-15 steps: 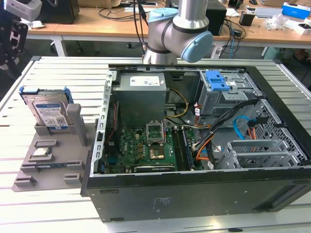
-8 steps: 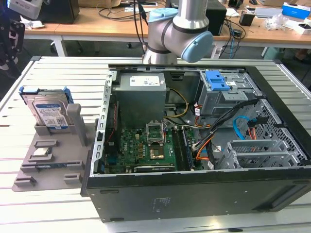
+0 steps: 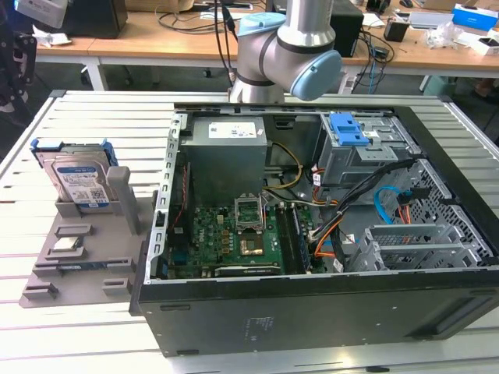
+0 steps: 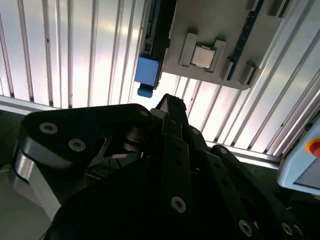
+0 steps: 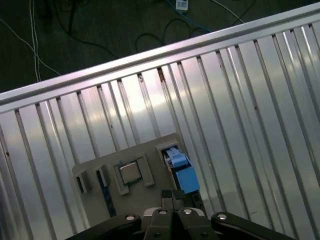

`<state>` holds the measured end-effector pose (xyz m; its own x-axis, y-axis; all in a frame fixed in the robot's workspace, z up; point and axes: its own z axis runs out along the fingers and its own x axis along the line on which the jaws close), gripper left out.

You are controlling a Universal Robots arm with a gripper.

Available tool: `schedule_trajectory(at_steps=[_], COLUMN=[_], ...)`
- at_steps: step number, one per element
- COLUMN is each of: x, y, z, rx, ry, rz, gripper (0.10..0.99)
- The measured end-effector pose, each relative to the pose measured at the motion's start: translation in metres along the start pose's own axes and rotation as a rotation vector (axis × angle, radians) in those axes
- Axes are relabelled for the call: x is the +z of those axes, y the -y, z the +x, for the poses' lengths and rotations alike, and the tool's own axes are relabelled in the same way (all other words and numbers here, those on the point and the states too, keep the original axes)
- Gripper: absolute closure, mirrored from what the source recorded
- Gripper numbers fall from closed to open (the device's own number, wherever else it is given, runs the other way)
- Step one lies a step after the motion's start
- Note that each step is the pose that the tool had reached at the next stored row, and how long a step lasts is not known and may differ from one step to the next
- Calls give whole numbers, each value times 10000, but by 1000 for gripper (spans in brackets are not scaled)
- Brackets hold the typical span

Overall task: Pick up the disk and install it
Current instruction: 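Pick up the disk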

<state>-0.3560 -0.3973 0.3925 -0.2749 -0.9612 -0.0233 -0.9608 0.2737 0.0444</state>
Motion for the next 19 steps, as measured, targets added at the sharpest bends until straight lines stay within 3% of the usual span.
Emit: schedule_trajectory(at_steps=[7, 9, 14, 17, 18, 19], x=[0, 0, 0, 0, 0, 0], y=[0, 0, 0, 0, 0, 0], z=[0, 0, 0, 0, 0, 0], rx=[-901, -1405, -1420, -1427, -1429, -1432], ry=[-40, -62, -63, -64, -63, -64], rz=[-21, -32, -34, -33, -33, -33], gripper=[980, 980, 973, 792, 792, 733])
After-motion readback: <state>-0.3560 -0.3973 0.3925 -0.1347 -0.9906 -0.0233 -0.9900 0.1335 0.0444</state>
